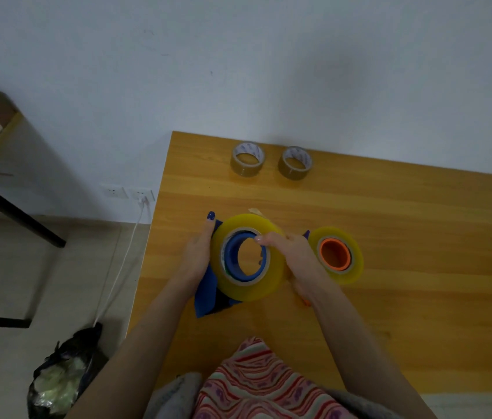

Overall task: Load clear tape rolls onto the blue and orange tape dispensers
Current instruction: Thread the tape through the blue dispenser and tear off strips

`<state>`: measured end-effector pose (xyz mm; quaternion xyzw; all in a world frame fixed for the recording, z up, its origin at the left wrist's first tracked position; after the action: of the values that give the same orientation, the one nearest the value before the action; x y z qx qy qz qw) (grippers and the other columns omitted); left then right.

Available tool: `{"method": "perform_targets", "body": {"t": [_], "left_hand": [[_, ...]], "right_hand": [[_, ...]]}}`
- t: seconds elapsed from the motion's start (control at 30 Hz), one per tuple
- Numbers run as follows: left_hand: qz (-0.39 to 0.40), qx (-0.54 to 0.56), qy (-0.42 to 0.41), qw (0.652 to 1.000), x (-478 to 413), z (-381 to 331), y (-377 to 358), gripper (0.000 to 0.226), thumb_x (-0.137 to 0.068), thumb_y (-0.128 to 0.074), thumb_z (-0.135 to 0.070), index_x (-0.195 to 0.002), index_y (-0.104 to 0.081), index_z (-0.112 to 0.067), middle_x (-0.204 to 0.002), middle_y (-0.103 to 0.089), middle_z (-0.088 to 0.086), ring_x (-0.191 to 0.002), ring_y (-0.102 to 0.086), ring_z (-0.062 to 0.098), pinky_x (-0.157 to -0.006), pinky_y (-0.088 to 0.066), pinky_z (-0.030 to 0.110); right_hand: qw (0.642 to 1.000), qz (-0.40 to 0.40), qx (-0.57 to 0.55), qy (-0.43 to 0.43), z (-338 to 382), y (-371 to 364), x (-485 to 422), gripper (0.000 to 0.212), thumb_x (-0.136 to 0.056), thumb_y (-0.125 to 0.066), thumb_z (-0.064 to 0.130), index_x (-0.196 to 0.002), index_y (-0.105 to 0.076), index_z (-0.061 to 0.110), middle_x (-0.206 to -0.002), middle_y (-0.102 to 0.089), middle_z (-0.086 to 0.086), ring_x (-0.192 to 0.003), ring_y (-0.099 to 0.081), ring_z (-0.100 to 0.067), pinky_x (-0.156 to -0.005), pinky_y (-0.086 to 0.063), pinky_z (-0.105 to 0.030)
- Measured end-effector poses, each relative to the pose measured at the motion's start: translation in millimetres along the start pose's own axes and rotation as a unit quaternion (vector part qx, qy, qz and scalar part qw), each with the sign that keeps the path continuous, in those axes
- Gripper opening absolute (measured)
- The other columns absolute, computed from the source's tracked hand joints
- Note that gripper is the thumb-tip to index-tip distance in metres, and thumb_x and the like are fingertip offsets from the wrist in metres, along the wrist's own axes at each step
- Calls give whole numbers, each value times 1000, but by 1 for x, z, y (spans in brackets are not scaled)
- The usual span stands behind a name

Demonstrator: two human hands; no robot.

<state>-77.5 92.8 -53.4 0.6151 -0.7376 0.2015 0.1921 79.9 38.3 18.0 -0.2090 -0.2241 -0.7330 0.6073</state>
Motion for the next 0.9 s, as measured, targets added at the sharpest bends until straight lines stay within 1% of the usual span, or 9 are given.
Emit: {"method": "perform_targets", "body": {"t": [0.13, 0.2, 0.27, 0.43, 0.57, 0.63, 0.73, 0.83, 0.9], "left_hand": [[-93, 176, 71, 978, -4, 6, 19, 50, -96, -25, -55, -84, -52, -14, -67, -52, 3, -59, -50, 18, -55, -43, 30], [-78, 182, 50, 979, -6, -3, 14, 57, -91, -29, -62, -82, -57, -13, -61, -58, 1, -58, -54, 17, -52, -45, 28], [-69, 190, 30, 979, -8, -12, 8, 63, -90, -29, -63, -89, -61, -10, -61, -64, 1, -58, -59, 15, -54, -48, 27], [-117, 275, 93, 950, -16, 12, 21, 70, -93, -26, -59, -138, -38, -7, -118, -59, 20, -96, -62, 30, -69, -52, 35], [-167, 24, 70, 983, -8, 31, 25, 54, -96, -37, -46, -130, -45, -6, -128, -54, 16, -108, -56, 28, -73, -49, 36], [-214, -183, -46, 958, 3, 17, 25, 48, -95, -47, -33, -133, -41, -4, -133, -48, 14, -117, -49, 26, -89, -45, 37], [-103, -220, -207, 948, 14, -5, 6, 52, -92, -54, -29, -138, -39, -8, -135, -47, 4, -124, -44, 17, -103, -40, 34], [112, -130, -114, 979, 15, -11, -14, 44, -95, -45, -36, -134, -45, -17, -130, -54, -3, -122, -50, 15, -97, -45, 28], [167, -128, -98, 973, 16, -15, -16, 26, -96, -42, -35, -116, -56, -27, -111, -62, 2, -107, -55, 18, -84, -46, 22]], "right_hand": [[992, -59, -94, 67, 3, 6, 10, 53, -58, -74, 38, -84, -64, -6, -82, -58, -12, -77, -56, -27, -69, -46, -40], [991, -52, -77, 100, 7, 11, 14, 17, -63, -74, 32, -67, -71, 16, -73, -64, -4, -73, -59, -22, -69, -48, -40], [988, -59, -67, 124, 11, 15, 18, 8, -72, -72, 25, -66, -74, 30, -71, -70, 8, -75, -65, -14, -76, -52, -40], [981, -85, -75, 160, 20, 25, 18, 27, -60, -73, 35, -81, -72, 18, -84, -73, -1, -90, -66, -24, -91, -48, -53], [982, -96, -60, 149, 17, 20, 15, 58, -58, -75, 42, -110, -66, 17, -105, -71, -1, -103, -64, -22, -95, -49, -51], [986, -88, -38, 134, 8, 19, 13, 76, -57, -75, 49, -124, -57, 17, -118, -64, 1, -113, -58, -22, -95, -47, -42], [990, -69, -64, 106, -3, 15, 10, 29, -74, -74, 25, -98, -58, 23, -97, -61, 14, -94, -59, -10, -81, -45, -30], [992, -47, -74, 87, -8, 9, 8, 46, -61, -78, 30, -105, -67, 18, -102, -71, 1, -101, -64, -22, -88, -52, -43], [994, -43, -74, 71, -12, 9, 8, 76, -51, -84, 42, -118, -63, 14, -114, -68, -5, -109, -61, -28, -96, -48, -53]]}}
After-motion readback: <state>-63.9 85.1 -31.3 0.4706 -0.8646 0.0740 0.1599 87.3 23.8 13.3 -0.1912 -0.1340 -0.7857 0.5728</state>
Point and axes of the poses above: each hand's wrist, its own x-axis away from the middle knuckle, its own y-axis out of the back of the hand, z = x × y, the point moved 4 cm from there along -x, towards the middle knuckle
